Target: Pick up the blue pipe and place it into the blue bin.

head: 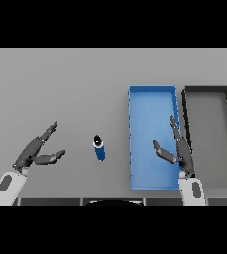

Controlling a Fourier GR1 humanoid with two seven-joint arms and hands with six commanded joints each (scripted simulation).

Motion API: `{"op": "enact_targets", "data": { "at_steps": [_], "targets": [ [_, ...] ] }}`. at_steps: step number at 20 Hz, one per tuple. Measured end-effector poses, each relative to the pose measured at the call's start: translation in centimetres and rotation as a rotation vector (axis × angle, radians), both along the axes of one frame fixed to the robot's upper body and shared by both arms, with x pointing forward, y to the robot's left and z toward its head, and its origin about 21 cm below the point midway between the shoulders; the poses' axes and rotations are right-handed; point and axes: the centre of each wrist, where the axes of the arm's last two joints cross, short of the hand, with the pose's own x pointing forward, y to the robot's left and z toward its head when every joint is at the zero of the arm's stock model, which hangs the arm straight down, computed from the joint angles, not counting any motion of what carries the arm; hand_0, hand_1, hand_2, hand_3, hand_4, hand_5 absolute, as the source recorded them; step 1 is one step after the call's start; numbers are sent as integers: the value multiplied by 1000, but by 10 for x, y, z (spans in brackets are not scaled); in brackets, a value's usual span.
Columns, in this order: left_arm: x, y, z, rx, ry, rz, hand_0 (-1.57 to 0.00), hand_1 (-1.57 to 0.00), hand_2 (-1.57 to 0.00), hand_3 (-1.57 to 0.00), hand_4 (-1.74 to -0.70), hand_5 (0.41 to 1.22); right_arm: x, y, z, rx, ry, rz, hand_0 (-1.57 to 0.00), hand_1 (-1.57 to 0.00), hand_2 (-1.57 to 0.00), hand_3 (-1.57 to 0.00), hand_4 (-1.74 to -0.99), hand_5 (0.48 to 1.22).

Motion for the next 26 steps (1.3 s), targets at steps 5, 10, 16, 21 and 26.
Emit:
{"op": "enact_targets", "data": {
  "at_steps": [5,10,16,21,26],
  "targets": [
    [-11,-41,-12,22,90,-131,1,1,1,1,-1137,464,-5,0,1,1,2,-5,1,1,1,1,-1189,619],
    [-15,-76,-28,0,113,-201,1,1,1,1,-1147,452,-5,-1,4,6,1,-4,1,1,1,1,-1218,627],
    [4,-116,-41,-44,89,-213,1,1,1,1,-1145,460,-10,-4,5,2,22,-24,1,1,1,1,-1205,625],
    [11,-134,-53,2,96,-211,1,1,1,1,-1062,425,-7,-9,4,17,5,-20,1,1,1,1,-1222,642],
    [18,-150,-60,-48,92,-227,1,1,1,1,-1107,463,-13,-10,3,-12,-4,-18,1,1,1,1,-1207,650]
  ]
}}
